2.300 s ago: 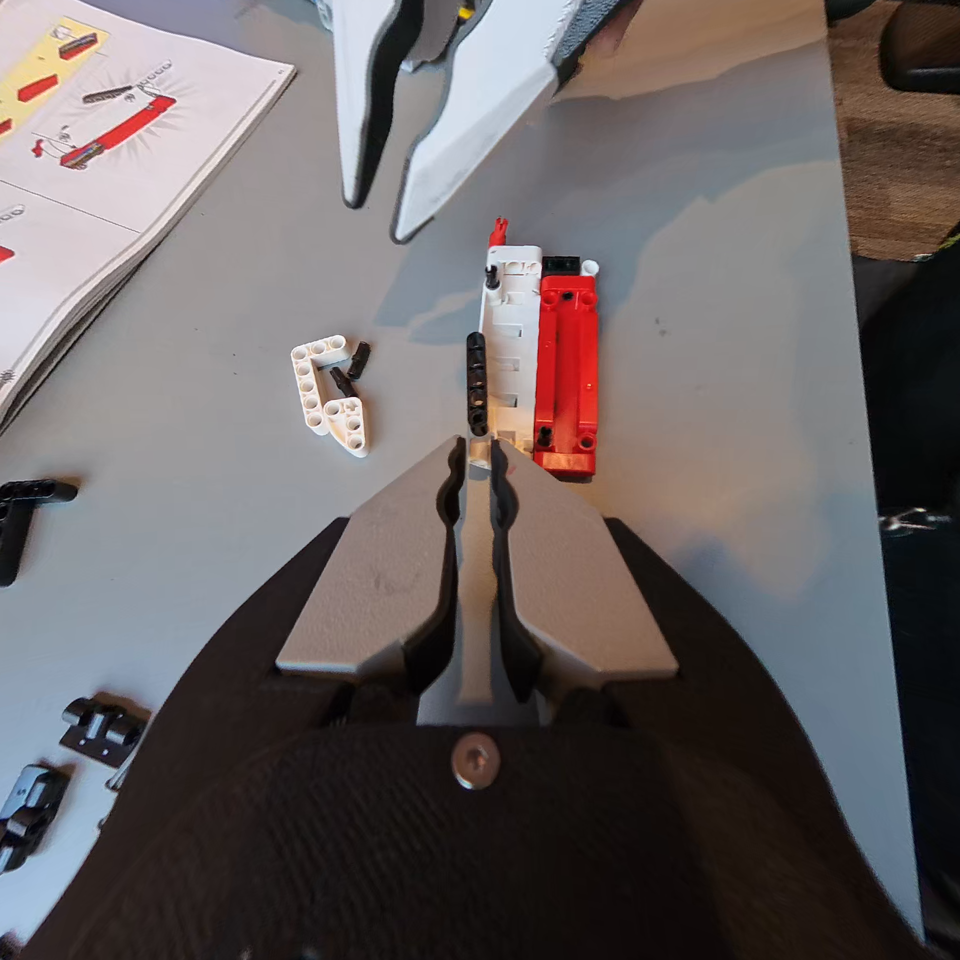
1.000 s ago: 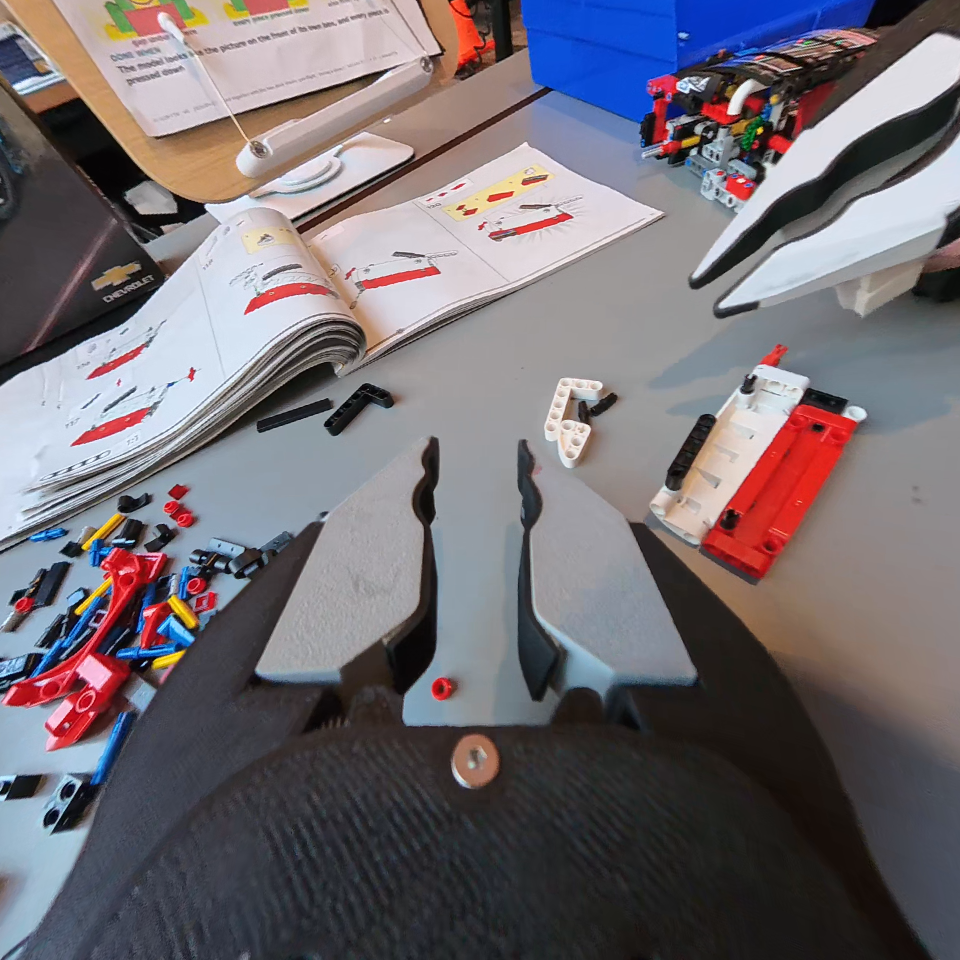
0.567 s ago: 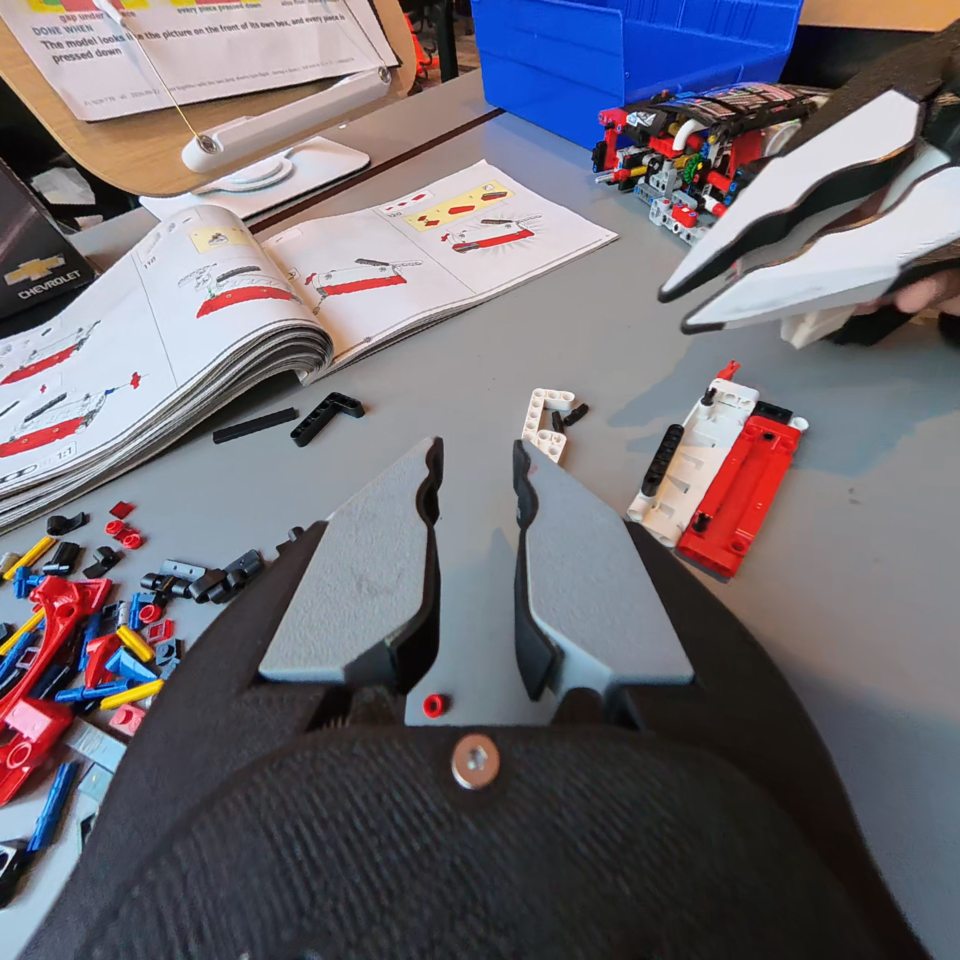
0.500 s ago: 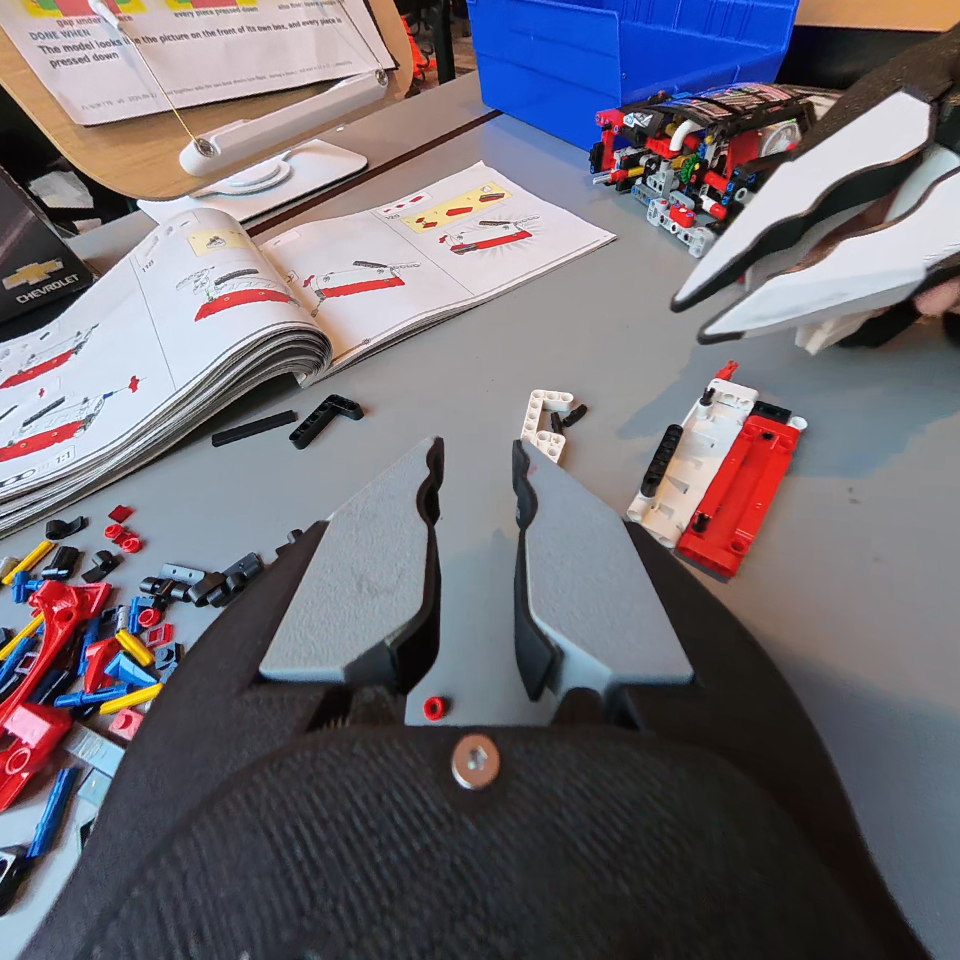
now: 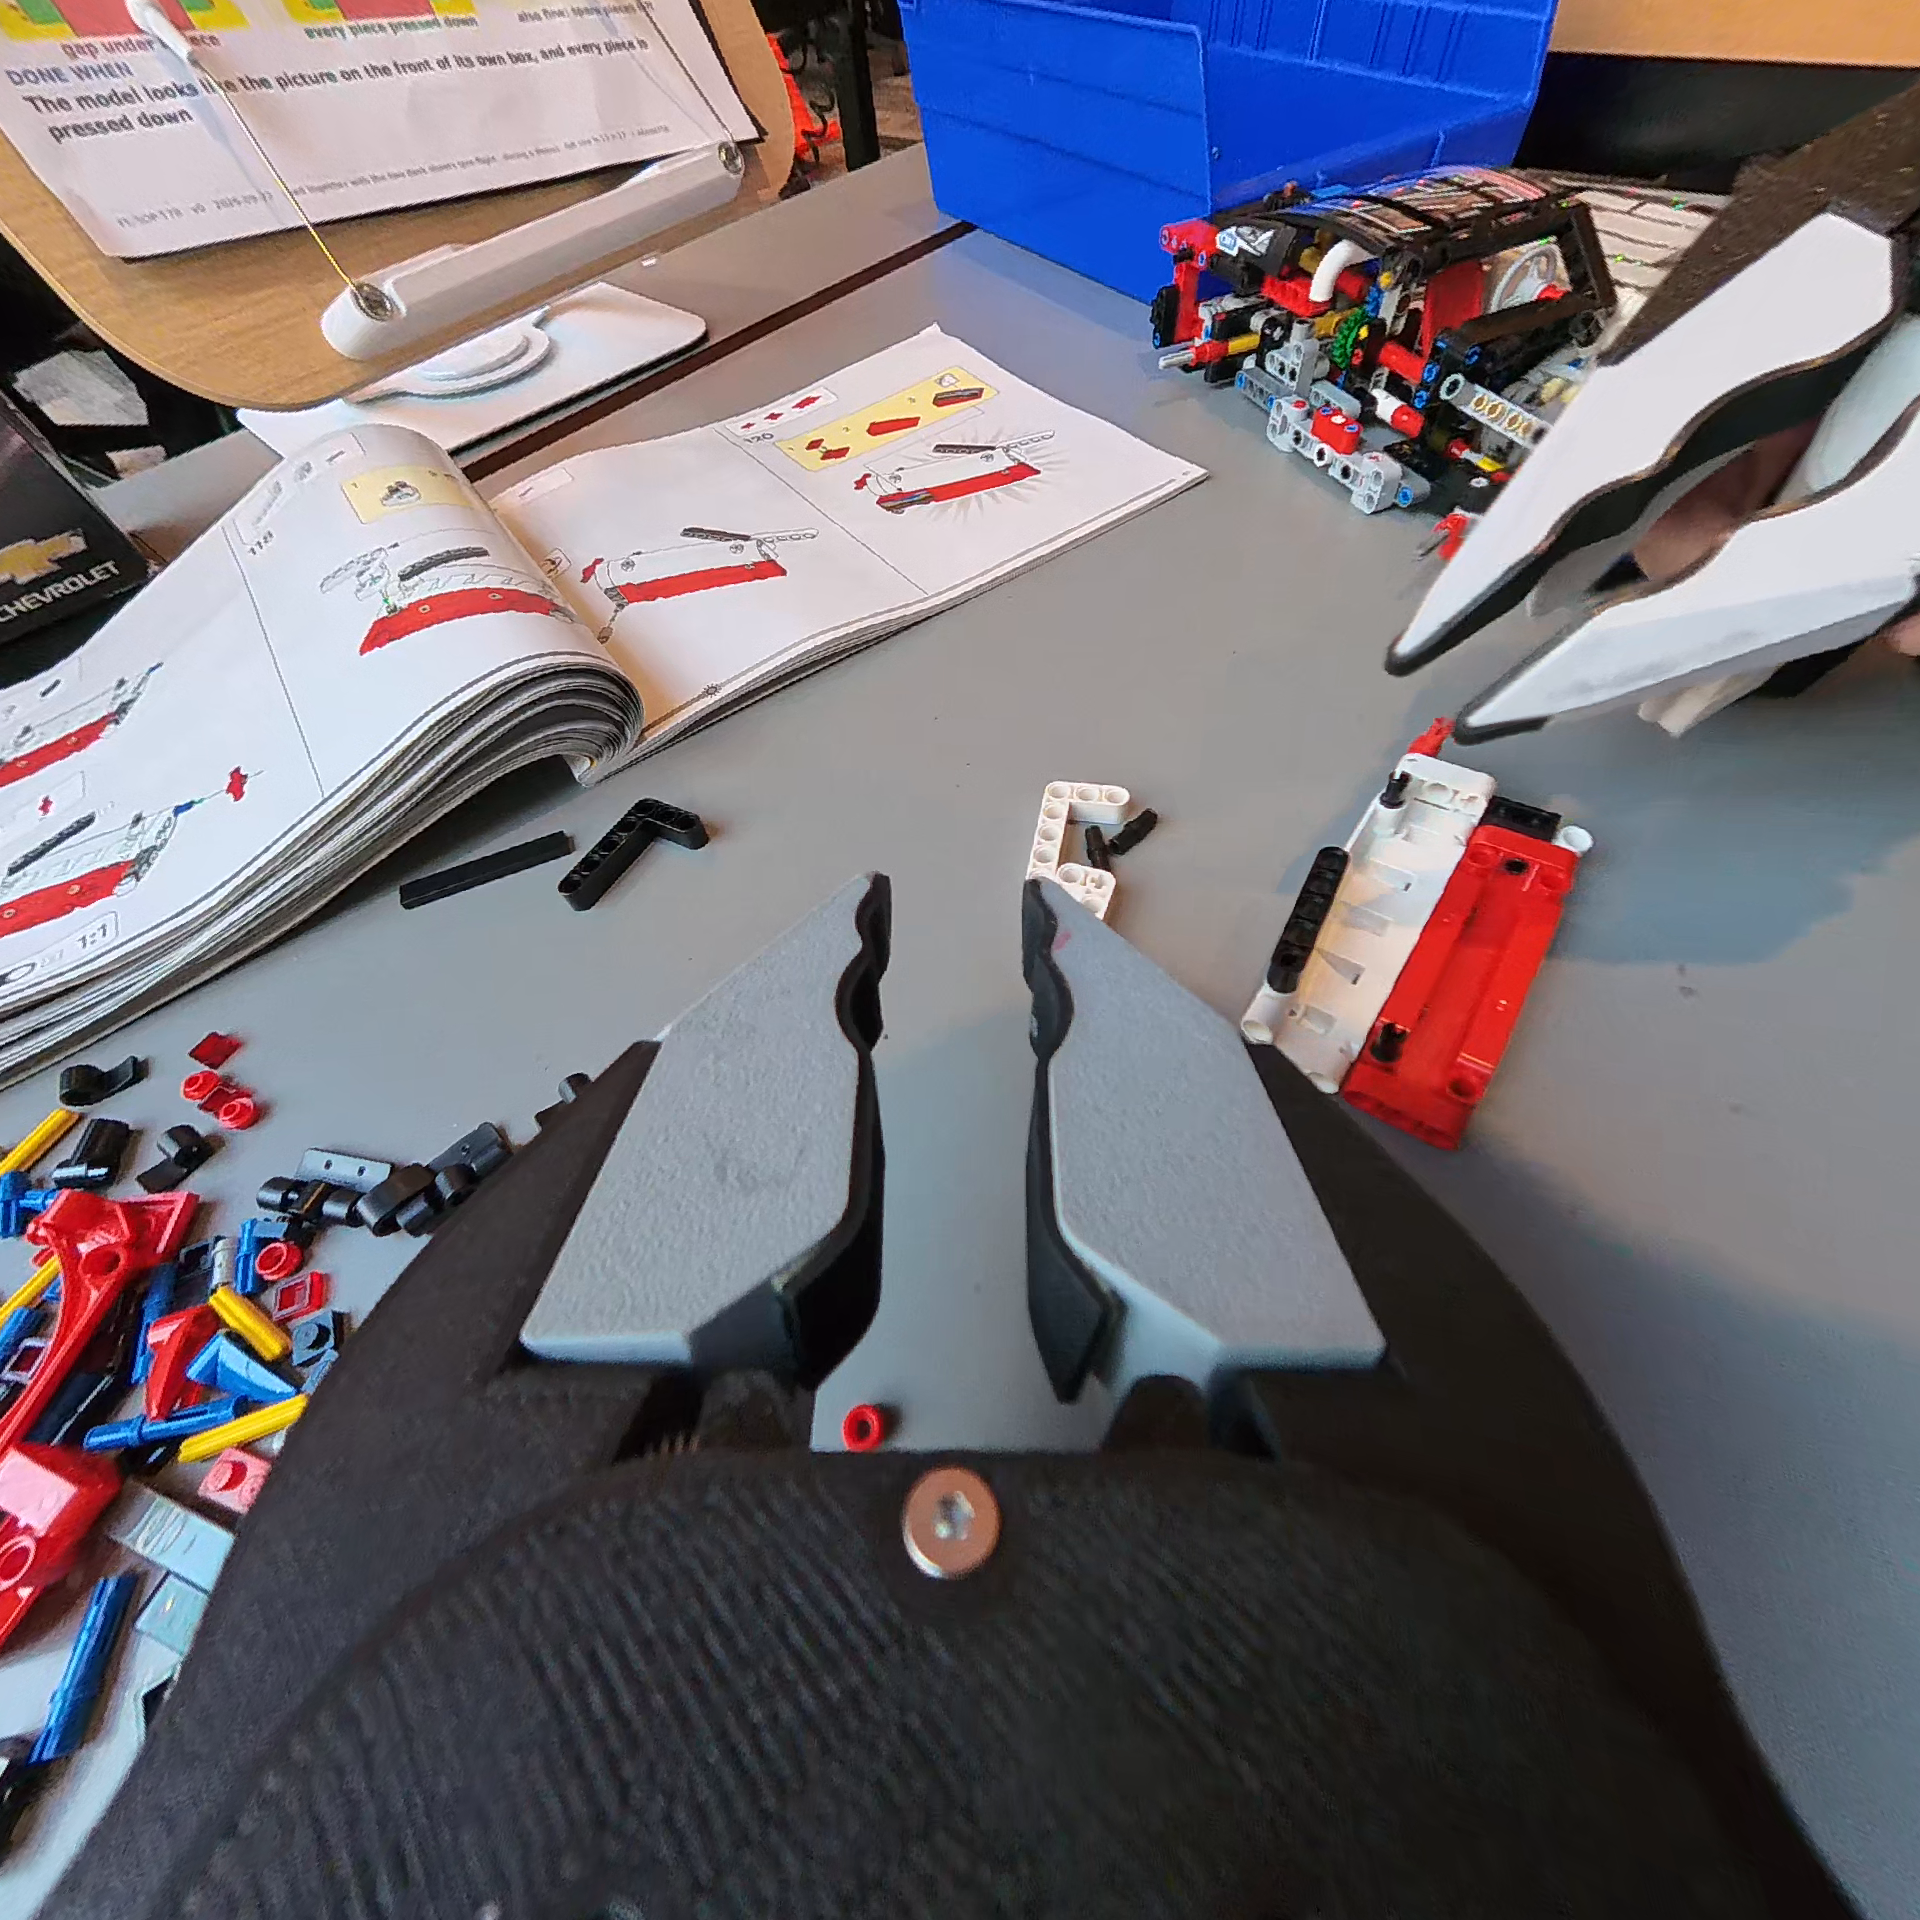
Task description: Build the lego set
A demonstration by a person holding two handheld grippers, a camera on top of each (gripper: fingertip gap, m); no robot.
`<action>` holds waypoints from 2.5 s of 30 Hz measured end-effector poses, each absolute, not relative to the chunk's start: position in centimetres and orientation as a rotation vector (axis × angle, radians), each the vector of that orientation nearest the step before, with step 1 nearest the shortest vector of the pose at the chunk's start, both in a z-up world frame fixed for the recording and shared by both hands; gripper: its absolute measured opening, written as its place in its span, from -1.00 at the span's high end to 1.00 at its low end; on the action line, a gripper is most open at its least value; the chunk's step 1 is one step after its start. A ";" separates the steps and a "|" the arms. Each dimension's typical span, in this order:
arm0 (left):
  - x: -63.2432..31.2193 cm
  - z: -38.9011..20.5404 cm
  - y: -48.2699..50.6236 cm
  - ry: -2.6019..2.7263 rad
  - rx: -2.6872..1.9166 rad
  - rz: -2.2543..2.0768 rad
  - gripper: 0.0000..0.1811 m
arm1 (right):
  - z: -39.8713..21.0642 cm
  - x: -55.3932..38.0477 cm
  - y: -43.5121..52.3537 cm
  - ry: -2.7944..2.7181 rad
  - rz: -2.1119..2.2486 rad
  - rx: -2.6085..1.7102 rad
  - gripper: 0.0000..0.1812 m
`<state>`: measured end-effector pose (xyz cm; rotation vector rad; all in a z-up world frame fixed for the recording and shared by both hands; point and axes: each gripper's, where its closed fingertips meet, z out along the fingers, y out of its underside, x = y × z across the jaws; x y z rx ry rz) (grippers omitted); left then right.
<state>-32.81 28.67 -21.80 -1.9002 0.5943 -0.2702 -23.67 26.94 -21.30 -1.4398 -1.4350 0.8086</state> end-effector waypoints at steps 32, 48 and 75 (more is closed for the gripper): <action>-32.6 -22.8 29.0 0.633 -1.952 -0.194 0.77 | -23.4 -21.2 25.8 -1.486 0.801 -1.593 0.74; -32.6 -23.9 29.4 0.641 -2.027 -0.187 0.76 | -23.8 -21.3 25.4 -1.523 0.835 -1.614 0.82; -29.9 -26.8 28.0 0.787 -2.201 -0.357 0.90 | -23.5 -21.3 25.3 -1.514 0.869 -1.602 0.84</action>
